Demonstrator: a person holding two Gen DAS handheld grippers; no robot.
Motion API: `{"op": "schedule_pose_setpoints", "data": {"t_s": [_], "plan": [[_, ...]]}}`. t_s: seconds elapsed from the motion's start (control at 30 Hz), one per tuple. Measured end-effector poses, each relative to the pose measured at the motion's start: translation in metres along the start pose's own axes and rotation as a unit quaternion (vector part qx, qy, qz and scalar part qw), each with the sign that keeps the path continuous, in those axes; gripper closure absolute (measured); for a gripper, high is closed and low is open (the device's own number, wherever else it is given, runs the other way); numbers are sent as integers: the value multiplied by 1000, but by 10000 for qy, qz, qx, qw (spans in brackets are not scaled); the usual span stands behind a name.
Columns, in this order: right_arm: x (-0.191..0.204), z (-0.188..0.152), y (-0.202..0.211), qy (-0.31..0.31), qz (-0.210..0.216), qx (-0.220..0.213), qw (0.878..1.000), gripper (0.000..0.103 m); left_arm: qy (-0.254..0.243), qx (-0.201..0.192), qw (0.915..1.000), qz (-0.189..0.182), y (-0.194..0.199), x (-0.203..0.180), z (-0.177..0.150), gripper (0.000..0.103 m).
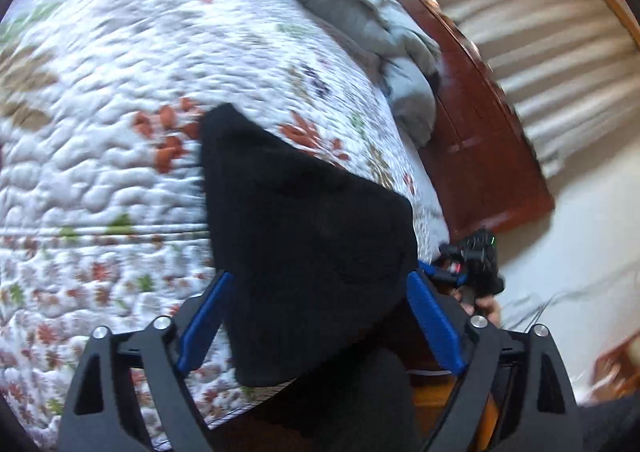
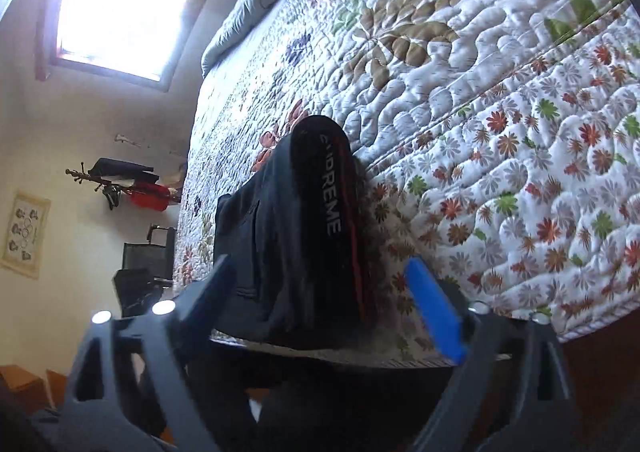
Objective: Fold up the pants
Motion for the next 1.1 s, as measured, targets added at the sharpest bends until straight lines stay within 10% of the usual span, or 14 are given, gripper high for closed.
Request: {"op": "schedule_pose_setpoints", "data": {"t_s": [0.23,0.87,1.0,1.1], "plan": [[-4,10,-51,-273,131,1004,9945,10,1376,179,9885,-600,0,58,22,7],[31,26,-105,411,234,1816,9822,3,783,1386,9865,-392,-87,35,25,7],[18,26,-93,330,155,1724,9843,22,751,1347,9874,-345,-89,34,22,12],[14,23,-91,275,10,1678,9854,50,745,1283,9889,-78,-87,40,18,36]]}}
Point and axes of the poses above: each gripper's, at about its wrist camera, not at the fingertips, and y roughly against the way its jaws point, x to its left, z to its top, the point moved 7 cm from there along -y, roughly the way its jaws point, and after that the axes turned 8 degrees about x, right-handed, at the moved point
